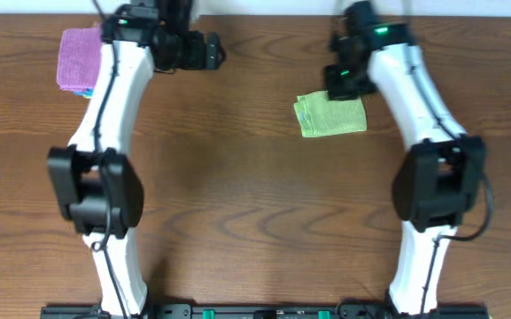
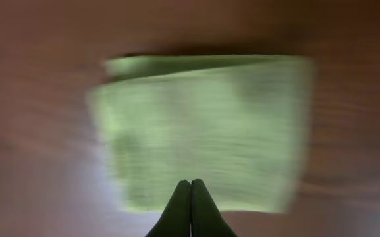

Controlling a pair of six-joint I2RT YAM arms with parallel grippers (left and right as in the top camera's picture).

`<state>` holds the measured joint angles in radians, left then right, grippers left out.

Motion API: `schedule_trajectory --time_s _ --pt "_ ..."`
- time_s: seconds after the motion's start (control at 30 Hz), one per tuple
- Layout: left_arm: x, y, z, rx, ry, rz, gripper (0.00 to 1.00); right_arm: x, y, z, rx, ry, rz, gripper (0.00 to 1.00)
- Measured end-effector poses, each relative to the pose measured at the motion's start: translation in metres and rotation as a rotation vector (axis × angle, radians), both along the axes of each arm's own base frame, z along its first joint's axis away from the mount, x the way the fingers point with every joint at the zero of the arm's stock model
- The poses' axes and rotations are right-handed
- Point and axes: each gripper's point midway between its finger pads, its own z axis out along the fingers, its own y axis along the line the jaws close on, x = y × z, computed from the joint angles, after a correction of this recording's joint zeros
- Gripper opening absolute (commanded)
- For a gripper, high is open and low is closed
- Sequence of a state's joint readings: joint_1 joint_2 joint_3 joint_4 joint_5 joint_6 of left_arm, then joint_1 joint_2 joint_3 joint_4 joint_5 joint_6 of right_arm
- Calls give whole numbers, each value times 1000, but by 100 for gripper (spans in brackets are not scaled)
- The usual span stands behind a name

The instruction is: Fold the cloth

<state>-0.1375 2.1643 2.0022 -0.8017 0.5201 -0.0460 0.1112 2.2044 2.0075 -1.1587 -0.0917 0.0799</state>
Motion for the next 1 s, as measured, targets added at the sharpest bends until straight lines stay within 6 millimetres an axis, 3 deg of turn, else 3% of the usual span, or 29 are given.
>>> schedule_trajectory --time_s 0.07,0.17,0.27,0.4,0.6,1.0 --pt "2 -24 -26 -48 39 -45 95 3 -35 -3 -13 5 -83 2" --pt "-3 -59 -59 -89 94 -98 95 -4 -65 -17 -24 37 -157 1" --pt "-14 -96 -79 -110 133 -151 95 -14 -71 -38 -28 78 -178 1" --pt "-33 -134 -81 -128 150 -216 95 -25 -69 -61 -29 109 -186 1" --pt "-38 -152 -76 -181 162 -232 95 -15 -70 -76 -23 57 -203 2" --pt "-59 -183 -93 -206 243 -251 95 -5 -62 -86 21 28 -199 1"
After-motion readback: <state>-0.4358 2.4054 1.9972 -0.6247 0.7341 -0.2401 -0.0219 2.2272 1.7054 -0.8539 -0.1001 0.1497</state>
